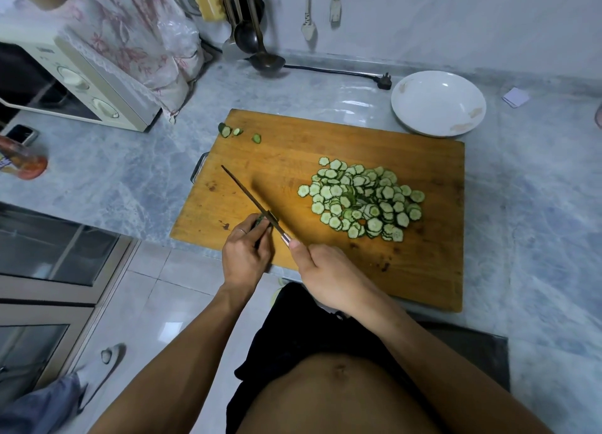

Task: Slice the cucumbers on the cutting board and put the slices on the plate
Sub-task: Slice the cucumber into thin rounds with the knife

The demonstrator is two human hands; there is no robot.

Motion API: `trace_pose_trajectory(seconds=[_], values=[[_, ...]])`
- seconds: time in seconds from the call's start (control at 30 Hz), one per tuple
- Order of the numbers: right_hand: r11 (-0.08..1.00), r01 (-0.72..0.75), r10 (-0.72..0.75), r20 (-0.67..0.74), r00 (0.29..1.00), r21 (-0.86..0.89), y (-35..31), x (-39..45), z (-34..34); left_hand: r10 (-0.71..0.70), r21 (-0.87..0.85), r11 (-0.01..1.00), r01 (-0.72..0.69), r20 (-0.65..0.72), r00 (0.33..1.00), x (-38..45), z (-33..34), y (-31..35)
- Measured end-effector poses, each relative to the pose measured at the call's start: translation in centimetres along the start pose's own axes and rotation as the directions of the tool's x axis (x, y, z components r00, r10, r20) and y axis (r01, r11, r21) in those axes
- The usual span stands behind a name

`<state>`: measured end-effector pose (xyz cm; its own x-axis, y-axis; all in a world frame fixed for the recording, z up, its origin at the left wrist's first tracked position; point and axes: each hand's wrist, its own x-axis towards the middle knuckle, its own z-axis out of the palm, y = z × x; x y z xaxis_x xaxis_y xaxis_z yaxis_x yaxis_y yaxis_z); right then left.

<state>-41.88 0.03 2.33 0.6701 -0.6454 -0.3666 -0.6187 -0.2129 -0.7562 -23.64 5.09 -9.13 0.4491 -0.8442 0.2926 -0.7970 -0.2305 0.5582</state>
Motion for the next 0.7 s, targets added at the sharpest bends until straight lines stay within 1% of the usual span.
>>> trace_pose_trajectory(seconds=[0.23, 0.4, 0.53, 0.7], values=[[0.999, -0.035, 0.034, 0.012, 0.999, 0.007, 0.0, 0.6, 0.2, -0.026, 0.002, 1.000, 0.025, 0.024, 0.999, 0.0, 0.4, -0.5], [0.995, -0.083, 0.082, 0.024, 0.996, 0.054, -0.2, 1.4, 0.1, -0.048, 0.006, 0.999, 0.048, -0.012, 0.999, 0.1, 0.1, 0.3], [0.993, -0.115, 0.115, 0.021, 0.993, 0.028, -0.2, 2.6, 0.7, -0.028, 0.013, 1.000, 0.028, 0.000, 1.000, 0.2, 0.0, 0.2], [0.995, -0.096, 0.096, 0.001, 0.995, 0.024, -0.3, 2.9, 1.1, -0.040, 0.010, 0.999, 0.040, 0.001, 0.999, 0.2, -0.2, 0.4]])
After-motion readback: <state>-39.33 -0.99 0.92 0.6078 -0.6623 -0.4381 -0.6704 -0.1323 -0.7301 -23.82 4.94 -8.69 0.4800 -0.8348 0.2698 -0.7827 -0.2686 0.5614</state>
